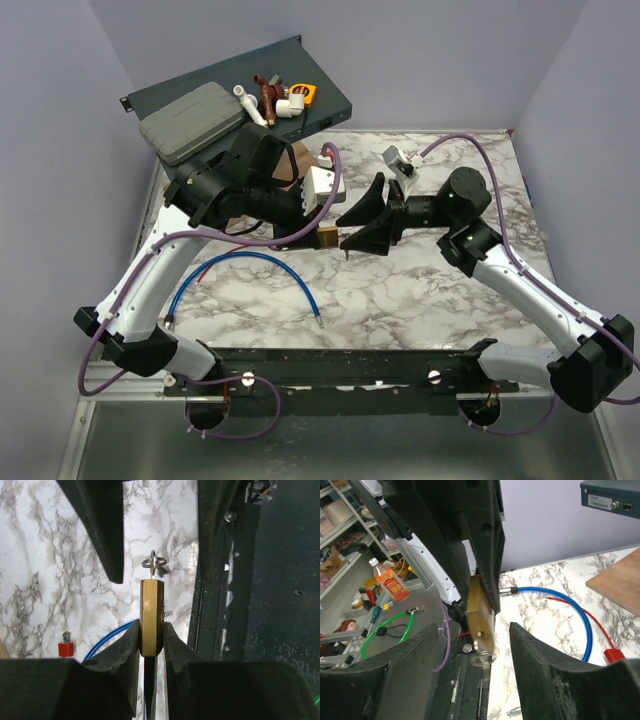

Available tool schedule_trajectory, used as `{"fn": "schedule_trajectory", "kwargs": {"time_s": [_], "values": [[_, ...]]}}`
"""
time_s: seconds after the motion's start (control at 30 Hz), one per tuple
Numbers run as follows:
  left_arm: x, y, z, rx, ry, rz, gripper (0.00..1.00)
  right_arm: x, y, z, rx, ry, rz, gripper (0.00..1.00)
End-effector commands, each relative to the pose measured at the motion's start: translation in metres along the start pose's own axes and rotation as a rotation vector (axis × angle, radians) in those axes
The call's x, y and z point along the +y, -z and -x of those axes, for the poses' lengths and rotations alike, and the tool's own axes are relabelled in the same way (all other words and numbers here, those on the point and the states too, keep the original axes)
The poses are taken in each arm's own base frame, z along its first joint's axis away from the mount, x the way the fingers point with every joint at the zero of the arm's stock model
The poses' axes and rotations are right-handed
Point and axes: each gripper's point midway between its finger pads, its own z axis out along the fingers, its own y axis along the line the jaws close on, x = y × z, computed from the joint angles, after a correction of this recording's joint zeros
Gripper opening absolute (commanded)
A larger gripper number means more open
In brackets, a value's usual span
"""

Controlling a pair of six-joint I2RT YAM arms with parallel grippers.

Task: Unlock with the key
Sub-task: Unlock the lock.

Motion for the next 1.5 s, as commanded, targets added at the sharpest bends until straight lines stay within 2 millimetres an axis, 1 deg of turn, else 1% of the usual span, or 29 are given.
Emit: {"fn": "schedule_trajectory", "kwargs": {"time_s": [0.0, 0.13, 0.2, 0.33, 0.43, 0.53, 0.63, 0.8, 0.83, 0.9, 0.93, 1.03, 1.1, 1.13, 1.17, 1.2, 1.3, 1.33, 1.37, 1.47], "values": [[-0.026, 0.005, 0.020, -0.082, 0.020, -0.135, 0.00, -0.003, -0.003, 0.011, -0.051, 0.085, -0.005, 0.61], [-0.026, 0.000, 0.016, -0.067, 0.027, -0.152, 0.00, 0.002, -0.007, 0.017, -0.067, 0.096, 0.030, 0.59], [-0.023, -0.003, 0.015, -0.060, 0.033, -0.147, 0.00, 0.006, -0.009, 0.017, -0.065, 0.087, 0.051, 0.57], [-0.016, -0.005, 0.017, -0.065, 0.024, -0.123, 0.00, 0.009, -0.012, 0.006, -0.031, 0.046, 0.074, 0.50], [-0.013, -0.006, 0.021, -0.070, 0.009, -0.117, 0.00, 0.006, -0.011, -0.005, -0.009, 0.027, 0.059, 0.48], [-0.010, -0.005, 0.024, -0.076, -0.017, -0.104, 0.00, 0.007, -0.009, -0.009, 0.004, 0.012, 0.057, 0.45], [-0.007, -0.006, 0.025, -0.076, -0.029, -0.092, 0.00, 0.003, -0.011, -0.012, 0.018, -0.019, 0.049, 0.39], [-0.006, -0.004, 0.028, -0.080, -0.046, -0.091, 0.00, -0.005, -0.017, -0.019, 0.045, -0.085, 0.047, 0.24], [-0.007, -0.004, 0.028, -0.081, -0.047, -0.095, 0.00, -0.007, -0.018, -0.020, 0.047, -0.097, 0.048, 0.20], [-0.009, -0.003, 0.028, -0.083, -0.052, -0.105, 0.00, -0.008, -0.019, -0.019, 0.051, -0.117, 0.056, 0.09], [-0.010, -0.005, 0.027, -0.079, -0.052, -0.113, 0.00, -0.008, -0.020, -0.018, 0.050, -0.127, 0.059, 0.01], [-0.020, -0.005, 0.026, -0.090, -0.083, -0.178, 0.00, -0.003, -0.022, -0.016, 0.051, -0.180, 0.097, 0.01], [-0.022, -0.005, 0.028, -0.098, -0.083, -0.187, 0.00, 0.001, -0.023, -0.013, 0.049, -0.202, 0.126, 0.01], [-0.019, -0.005, 0.028, -0.094, -0.076, -0.176, 0.04, 0.002, -0.023, -0.012, 0.048, -0.204, 0.133, 0.01], [-0.017, -0.006, 0.027, -0.084, -0.070, -0.168, 0.24, 0.002, -0.023, -0.011, 0.048, -0.206, 0.129, 0.01], [-0.015, -0.006, 0.024, -0.069, -0.069, -0.155, 0.45, -0.001, -0.023, -0.011, 0.044, -0.205, 0.113, 0.01], [-0.009, -0.004, 0.012, -0.045, -0.088, -0.126, 0.74, -0.006, -0.020, -0.012, 0.039, -0.179, 0.051, 0.01], [-0.009, -0.001, 0.010, -0.054, -0.100, -0.111, 0.86, -0.006, -0.019, -0.012, 0.038, -0.166, 0.039, 0.01], [-0.005, 0.000, 0.004, -0.048, -0.100, -0.093, 0.91, -0.005, -0.016, -0.012, 0.041, -0.163, 0.032, 0.01], [-0.002, 0.004, -0.014, -0.004, -0.096, -0.061, 0.98, -0.003, -0.011, -0.012, 0.041, -0.158, 0.027, 0.01]]}}
